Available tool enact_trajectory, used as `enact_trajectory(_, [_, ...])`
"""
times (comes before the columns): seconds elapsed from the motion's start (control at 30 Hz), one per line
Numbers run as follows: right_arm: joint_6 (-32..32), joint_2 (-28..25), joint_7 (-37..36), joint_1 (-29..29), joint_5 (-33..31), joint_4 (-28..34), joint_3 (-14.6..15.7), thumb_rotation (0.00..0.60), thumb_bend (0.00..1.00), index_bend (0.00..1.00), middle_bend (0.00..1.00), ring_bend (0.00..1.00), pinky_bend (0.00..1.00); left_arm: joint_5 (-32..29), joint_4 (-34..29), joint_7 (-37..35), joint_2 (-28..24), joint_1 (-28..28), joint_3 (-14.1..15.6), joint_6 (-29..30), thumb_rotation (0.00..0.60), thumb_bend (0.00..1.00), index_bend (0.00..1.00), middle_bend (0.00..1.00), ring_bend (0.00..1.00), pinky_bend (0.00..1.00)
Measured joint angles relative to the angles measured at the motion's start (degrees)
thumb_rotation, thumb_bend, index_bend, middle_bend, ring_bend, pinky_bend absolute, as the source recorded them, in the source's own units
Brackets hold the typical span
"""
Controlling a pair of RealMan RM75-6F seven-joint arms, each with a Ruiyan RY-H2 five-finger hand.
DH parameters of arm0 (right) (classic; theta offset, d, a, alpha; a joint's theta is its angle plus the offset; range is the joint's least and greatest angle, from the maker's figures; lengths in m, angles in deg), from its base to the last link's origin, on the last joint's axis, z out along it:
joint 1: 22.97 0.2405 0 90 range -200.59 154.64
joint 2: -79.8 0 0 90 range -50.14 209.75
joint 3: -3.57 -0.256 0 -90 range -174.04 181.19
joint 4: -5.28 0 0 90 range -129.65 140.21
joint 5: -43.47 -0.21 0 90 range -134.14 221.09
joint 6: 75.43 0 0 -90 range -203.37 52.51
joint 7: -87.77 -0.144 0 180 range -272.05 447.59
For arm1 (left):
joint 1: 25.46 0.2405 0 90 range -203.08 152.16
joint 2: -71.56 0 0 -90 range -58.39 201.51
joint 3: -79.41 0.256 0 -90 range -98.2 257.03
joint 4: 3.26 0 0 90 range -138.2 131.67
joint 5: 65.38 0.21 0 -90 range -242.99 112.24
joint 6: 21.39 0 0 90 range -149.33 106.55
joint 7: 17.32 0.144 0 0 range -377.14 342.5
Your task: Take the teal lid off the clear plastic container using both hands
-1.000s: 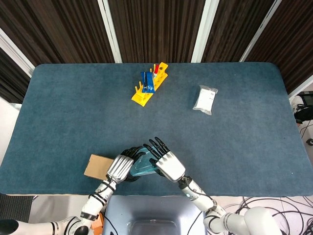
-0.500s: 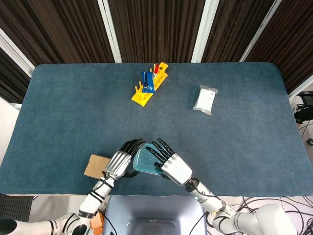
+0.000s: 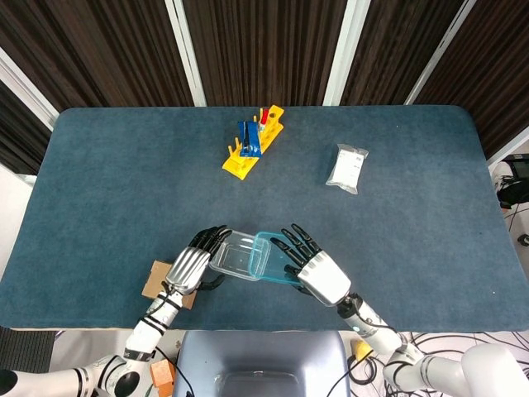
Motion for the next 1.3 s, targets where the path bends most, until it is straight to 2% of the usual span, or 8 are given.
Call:
enact_trajectory(0.27, [0.4, -3.0, -2.9, -2.2, -1.6, -5.6, 0.2, 0.600, 0.54, 0.80, 0.14, 0.00, 0.00, 0.1, -0.9, 0.1, -3.2, 0.6, -0.3, 1.1, 0.600, 0.29, 0.00, 0.00, 0.00, 0.08])
enact_trajectory(0.37, [0.0, -3.1, -4.2, -3.4, -2.6, -9.8, 0.7, 0.600, 0.54, 0.66, 0.13, 0.00, 0.00, 0.8, -1.9, 0.2, -5.0, 1.0, 0.0, 1.9, 0.600, 0.29, 0.00, 0.00, 0.00, 0.08])
enact_trajectory(0.47, [-1.7, -2.5, -6.7, -4.7, -4.4, -14.2, 1.0, 0.600, 0.53, 0.40, 0.07, 0.00, 0.00, 1.6, -2.9, 0.4, -6.3, 1.6, 0.6, 2.8, 0.600, 0.29, 0.00, 0.00, 0.00, 0.08])
enact_trajectory(0.53, [-3.5, -2.0, -8.2, -5.3, -5.5, -15.8, 1.2, 0.600, 0.42, 0.20, 0.01, 0.00, 0.00, 1.9, -3.3, 0.5, -6.6, 1.8, 1.0, 3.0, 0.600, 0.29, 0.00, 0.00, 0.00, 0.08])
enact_trajectory(0.67, [-7.7, -0.8, -8.5, -6.1, -7.3, -15.9, 1.7, 0.600, 0.27, 0.04, 0.00, 0.00, 0.00, 2.5, -3.6, 0.7, -6.9, 2.1, 1.6, 3.3, 0.600, 0.29, 0.00, 0.00, 0.00, 0.08])
enact_trajectory(0.83, [-9.8, -0.8, -7.2, -6.1, -8.2, -11.7, 1.7, 0.600, 0.15, 0.00, 0.00, 0.00, 0.00, 3.4, -4.3, 1.6, -8.0, 2.4, 2.4, 3.6, 0.600, 0.29, 0.00, 0.00, 0.00, 0.08])
enact_trajectory(1.0, [-12.9, -3.9, -5.0, -6.2, -9.5, -3.2, 1.9, 0.600, 0.07, 0.00, 0.00, 0.00, 0.00, 4.8, -4.8, 1.3, -9.6, 3.0, 3.0, 4.8, 0.600, 0.29, 0.00, 0.00, 0.00, 0.08])
enact_trajectory(1.3, [-21.6, -17.8, 4.7, -5.6, -12.6, 18.7, 3.4, 0.600, 0.03, 0.00, 0.00, 0.00, 0.00, 5.1, -10.3, 3.0, -16.2, 4.1, 4.4, 4.8, 0.600, 0.29, 0.00, 0.00, 0.00, 0.08])
